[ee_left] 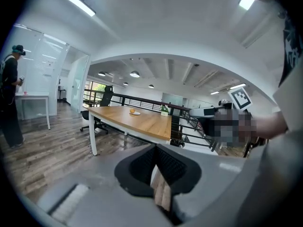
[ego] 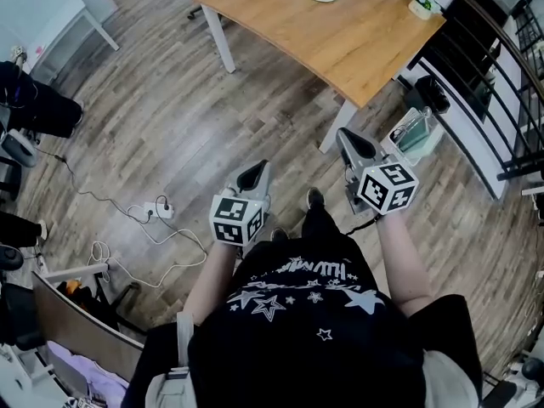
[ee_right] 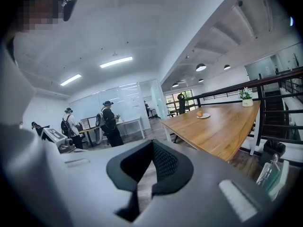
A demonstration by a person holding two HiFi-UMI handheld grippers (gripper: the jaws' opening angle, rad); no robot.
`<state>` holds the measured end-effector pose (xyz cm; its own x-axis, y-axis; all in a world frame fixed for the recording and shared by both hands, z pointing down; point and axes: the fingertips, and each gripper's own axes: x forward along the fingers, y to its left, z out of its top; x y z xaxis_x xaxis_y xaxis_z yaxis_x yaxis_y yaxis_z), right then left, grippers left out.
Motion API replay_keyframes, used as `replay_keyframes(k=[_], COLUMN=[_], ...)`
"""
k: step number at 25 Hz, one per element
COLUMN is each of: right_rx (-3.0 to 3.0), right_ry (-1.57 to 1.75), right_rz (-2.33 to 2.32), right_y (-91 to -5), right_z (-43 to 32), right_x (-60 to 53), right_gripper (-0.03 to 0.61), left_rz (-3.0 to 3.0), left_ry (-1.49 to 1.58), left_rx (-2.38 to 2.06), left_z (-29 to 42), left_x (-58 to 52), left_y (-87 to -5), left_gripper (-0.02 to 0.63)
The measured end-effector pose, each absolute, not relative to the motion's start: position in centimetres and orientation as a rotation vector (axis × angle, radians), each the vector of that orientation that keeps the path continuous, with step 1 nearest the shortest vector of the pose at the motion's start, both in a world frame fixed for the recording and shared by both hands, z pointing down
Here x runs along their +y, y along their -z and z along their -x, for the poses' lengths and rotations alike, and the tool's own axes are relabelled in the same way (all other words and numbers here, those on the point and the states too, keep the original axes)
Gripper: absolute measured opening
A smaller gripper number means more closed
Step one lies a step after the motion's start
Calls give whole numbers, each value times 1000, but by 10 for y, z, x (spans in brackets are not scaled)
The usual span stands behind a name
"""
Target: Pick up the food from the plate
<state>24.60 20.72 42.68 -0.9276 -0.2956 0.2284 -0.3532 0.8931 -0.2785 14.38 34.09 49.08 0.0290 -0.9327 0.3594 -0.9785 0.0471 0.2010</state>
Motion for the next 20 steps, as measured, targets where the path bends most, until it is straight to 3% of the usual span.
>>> replay_keyframes(k=[20], right_rx=[-2865], right_ry=[-519], right_rz=[-755], right_y=[-419], right_z=[-243], right_x=[170], right_gripper=[0], left_rz=[-1866], left_ry=[-79], left_rx=[-1973], left_z=[-100], left_x=[359], left_y=[-490], left_gripper=[2])
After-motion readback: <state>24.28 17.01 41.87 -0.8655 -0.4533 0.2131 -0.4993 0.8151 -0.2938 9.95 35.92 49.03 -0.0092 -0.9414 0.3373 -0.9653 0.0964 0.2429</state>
